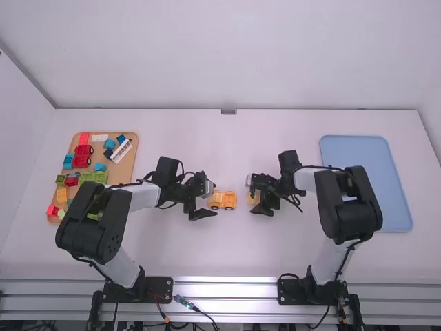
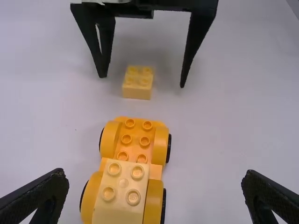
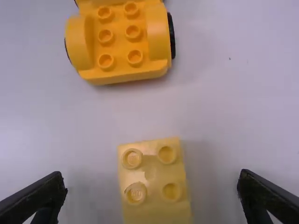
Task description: Assemble lego blocks to make yellow taxi
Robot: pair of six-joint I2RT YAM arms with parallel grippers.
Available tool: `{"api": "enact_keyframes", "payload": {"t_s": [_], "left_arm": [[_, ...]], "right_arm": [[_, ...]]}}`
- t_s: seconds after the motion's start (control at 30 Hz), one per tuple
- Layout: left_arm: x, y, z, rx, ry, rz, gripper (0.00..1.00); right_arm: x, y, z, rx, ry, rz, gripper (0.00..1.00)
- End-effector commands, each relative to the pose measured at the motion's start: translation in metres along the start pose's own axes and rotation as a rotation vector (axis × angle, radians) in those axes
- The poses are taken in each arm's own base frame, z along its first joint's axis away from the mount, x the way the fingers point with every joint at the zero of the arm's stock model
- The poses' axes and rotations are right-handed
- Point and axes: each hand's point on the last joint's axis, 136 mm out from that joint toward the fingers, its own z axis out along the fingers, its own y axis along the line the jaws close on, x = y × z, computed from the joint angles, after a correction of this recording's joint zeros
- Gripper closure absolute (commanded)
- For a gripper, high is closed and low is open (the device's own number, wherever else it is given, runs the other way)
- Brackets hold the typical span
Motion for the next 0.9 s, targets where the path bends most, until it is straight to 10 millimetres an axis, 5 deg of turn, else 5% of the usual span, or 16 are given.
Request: {"api": "enact_keyframes", "payload": {"t_s": [0.0, 0.47, 0.7, 0.87], "left_arm": [[-0.007, 0.002, -0.003, -0.010, -0.007, 0.021, 0.01], [-0.008, 0.003, -0.003, -0.010, -0.011, 0.025, 0.01], [-0.007, 0.003, -0.003, -0.011, -0.008, 0.024, 0.01], [-0.007, 0.003, -0.003, -0.011, -0.007, 0.024, 0.01]], "right_arm": [[-0.011, -0.005, -0.004, -0.019, -0.031, -0.102, 0.00], [0.001, -0.007, 0.005, 0.058, -0.032, -0.072, 0.07], [0.001, -0.008, 0.006, 0.063, -0.034, -0.076, 0.30], [0.001, -0.008, 0.006, 0.062, -0.033, -0.074, 0.34]]}}
